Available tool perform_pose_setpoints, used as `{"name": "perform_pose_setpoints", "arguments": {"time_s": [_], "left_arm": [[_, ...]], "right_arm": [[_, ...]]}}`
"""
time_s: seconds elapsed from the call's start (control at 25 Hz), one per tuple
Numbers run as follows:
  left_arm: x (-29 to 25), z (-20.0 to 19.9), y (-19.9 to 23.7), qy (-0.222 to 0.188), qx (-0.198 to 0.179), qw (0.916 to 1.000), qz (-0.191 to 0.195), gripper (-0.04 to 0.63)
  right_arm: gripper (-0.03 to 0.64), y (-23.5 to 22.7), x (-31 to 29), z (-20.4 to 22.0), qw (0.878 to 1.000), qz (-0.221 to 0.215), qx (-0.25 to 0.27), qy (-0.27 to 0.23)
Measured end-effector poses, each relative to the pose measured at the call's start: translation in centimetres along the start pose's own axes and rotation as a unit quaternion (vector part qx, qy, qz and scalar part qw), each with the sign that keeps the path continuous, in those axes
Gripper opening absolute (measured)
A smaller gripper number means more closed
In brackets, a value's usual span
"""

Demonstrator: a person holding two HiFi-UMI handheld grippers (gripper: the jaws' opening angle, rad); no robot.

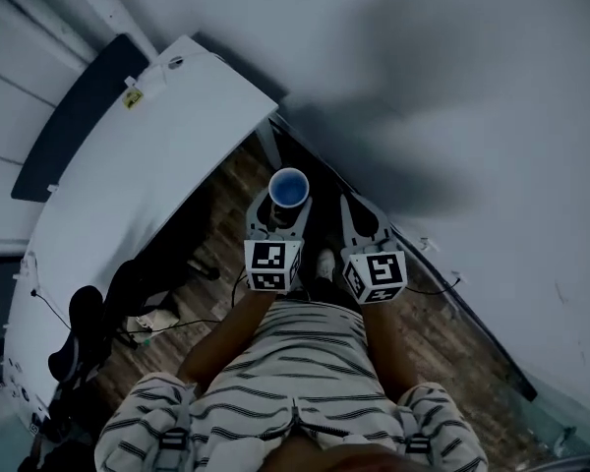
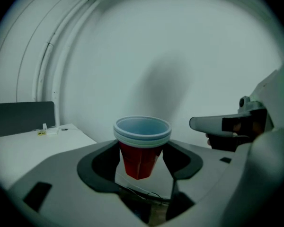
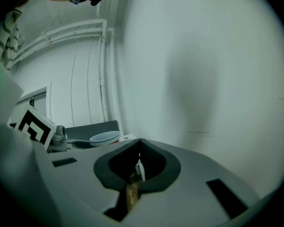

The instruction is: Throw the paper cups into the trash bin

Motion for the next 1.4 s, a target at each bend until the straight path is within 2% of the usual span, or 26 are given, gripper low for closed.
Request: {"name": "perform_pose_setpoints", "arguments": {"time_s": [0.28,0.88,1.2,1.32,1.4], "left_arm": [[-2.5,3.0,-0.9,0.043,0.015,0.9987,0.025,0.301],[-5.0,8.3,-1.6,0.108,0.027,0.9917,0.064,0.301],[-7.4,12.6,-1.7,0.158,0.038,0.9838,0.076,0.301],[-8.7,14.4,-2.1,0.177,0.061,0.9786,0.085,0.301],[-9.4,15.6,-2.2,0.185,0.062,0.9765,0.092,0.301]], "right_arm": [[0.018,-2.1,0.2,2.4,0.999,0.033,-0.021,0.028],[0.017,-3.3,-0.7,7.7,0.995,0.061,-0.041,0.074],[0.018,-5.2,-1.5,10.9,0.992,0.071,-0.043,0.097],[0.018,-6.6,-2.0,12.6,0.99,0.077,-0.05,0.11],[0.018,-7.2,-2.2,13.8,0.988,0.081,-0.053,0.119]]}}
Point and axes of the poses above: the fingertips, and each gripper's own axes: x backward along the fingers, y to its left, z out of its underside, the point moved 10 cm from there along x, backward along the fingers, and after that the axes turned 13 degrees about z, right-handed, at the moved point
